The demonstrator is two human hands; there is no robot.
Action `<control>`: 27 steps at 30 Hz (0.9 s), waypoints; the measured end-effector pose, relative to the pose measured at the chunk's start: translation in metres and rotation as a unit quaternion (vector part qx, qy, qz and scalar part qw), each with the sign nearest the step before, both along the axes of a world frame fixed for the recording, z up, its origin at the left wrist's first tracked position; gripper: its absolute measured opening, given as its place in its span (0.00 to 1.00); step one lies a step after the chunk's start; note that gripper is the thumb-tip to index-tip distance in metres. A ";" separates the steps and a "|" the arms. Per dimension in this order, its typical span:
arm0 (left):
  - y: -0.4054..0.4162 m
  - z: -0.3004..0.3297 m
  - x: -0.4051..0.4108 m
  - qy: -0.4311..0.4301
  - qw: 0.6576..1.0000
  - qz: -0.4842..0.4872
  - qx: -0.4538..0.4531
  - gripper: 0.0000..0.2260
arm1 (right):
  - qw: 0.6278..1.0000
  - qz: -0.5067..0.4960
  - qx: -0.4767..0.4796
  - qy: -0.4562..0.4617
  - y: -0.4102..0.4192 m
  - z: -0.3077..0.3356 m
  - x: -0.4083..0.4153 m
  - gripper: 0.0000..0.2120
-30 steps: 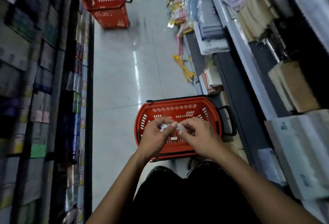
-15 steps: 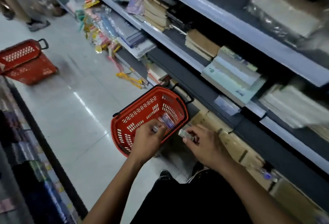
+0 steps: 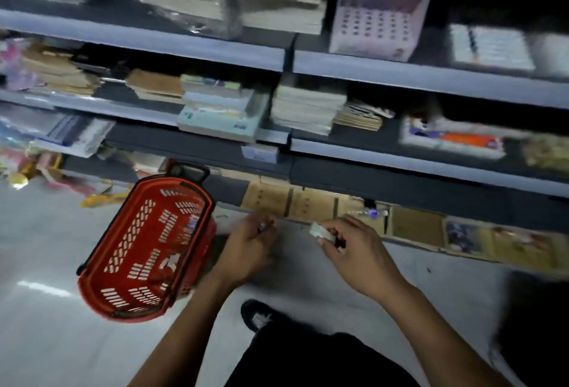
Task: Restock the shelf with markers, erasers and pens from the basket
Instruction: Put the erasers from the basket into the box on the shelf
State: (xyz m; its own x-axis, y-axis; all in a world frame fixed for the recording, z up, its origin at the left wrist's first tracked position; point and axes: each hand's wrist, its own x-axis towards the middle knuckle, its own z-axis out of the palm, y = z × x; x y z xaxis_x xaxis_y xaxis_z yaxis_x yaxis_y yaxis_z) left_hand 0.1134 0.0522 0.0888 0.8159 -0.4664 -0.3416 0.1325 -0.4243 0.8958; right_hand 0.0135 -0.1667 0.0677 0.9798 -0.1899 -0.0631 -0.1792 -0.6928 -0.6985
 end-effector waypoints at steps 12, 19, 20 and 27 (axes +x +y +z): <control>-0.243 0.002 -0.150 -0.106 0.984 -0.143 -0.019 0.07 | 0.983 -0.176 0.022 -0.040 -0.172 0.023 -0.205 0.06; -0.338 0.021 -0.180 -0.152 0.963 -0.221 -0.017 0.09 | 0.960 -0.265 0.036 -0.084 -0.235 0.030 -0.261 0.04; -0.351 0.022 -0.180 -0.154 0.961 -0.228 -0.022 0.09 | 0.956 -0.276 0.038 -0.089 -0.244 0.030 -0.264 0.04; -0.443 0.019 -0.157 -0.146 0.953 -0.258 -0.062 0.08 | 0.934 -0.332 0.043 -0.123 -0.318 0.037 -0.251 0.06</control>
